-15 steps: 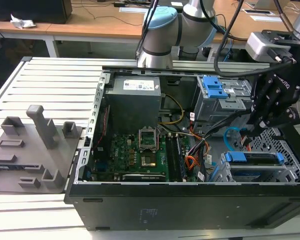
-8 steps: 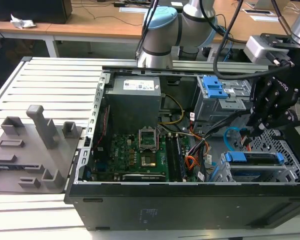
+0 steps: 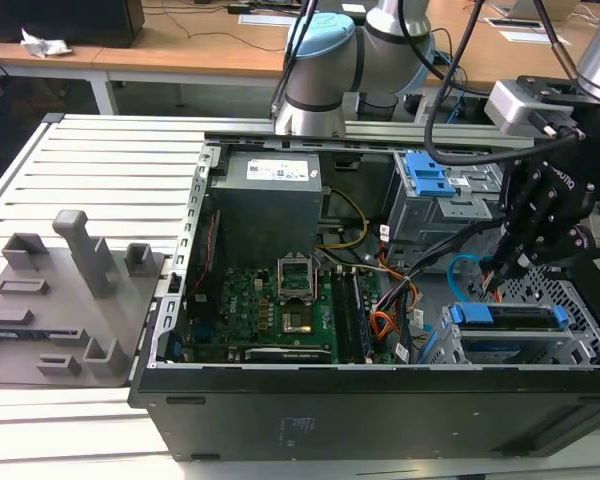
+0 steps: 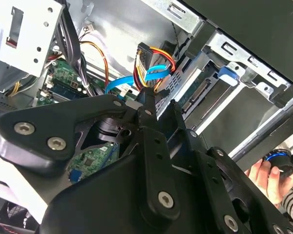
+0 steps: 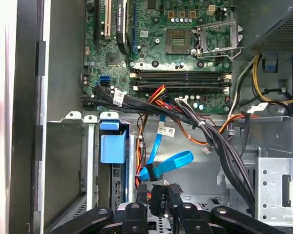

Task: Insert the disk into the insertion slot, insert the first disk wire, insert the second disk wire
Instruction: 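Insert the first disk wire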

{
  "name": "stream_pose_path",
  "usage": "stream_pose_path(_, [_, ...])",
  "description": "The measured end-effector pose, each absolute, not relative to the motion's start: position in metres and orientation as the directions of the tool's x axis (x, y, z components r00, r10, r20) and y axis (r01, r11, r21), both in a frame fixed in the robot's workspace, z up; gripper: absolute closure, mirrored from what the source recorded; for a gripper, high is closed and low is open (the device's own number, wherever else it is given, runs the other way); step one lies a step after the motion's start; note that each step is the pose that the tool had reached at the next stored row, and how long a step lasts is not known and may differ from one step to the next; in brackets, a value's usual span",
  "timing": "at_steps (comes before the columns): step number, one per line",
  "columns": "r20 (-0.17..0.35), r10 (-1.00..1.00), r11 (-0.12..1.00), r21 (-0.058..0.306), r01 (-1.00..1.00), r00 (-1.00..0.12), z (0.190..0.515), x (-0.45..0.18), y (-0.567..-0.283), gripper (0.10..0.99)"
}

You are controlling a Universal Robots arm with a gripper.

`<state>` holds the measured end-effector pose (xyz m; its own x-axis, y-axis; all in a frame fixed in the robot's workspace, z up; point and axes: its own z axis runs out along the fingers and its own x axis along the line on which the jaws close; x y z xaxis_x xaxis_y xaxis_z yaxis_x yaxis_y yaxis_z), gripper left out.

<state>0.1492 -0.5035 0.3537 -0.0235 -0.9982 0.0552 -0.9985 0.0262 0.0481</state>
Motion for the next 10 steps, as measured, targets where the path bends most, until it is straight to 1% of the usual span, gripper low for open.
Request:
stream_pose_path(2, [0.056,-0.998,0.026,0.048,-0.998,-0.024,0.3537,0.1492,-0.5035,0.784])
stream_pose_path(3, [0.056,-0.998,0.026,0.048,-0.998,-0.024,0.3537,0.1492,-0.5035,0.8])
stream_pose_path(4, [0.056,-0.998,0.026,0.048,-0.998,-0.024,0.3536,0.1492,-0.5035,0.922])
stream_pose_path(10, [0.057,-0.998,0.026,0.048,-0.998,-0.024,0.3536,0.1492,-0.5035,0.922])
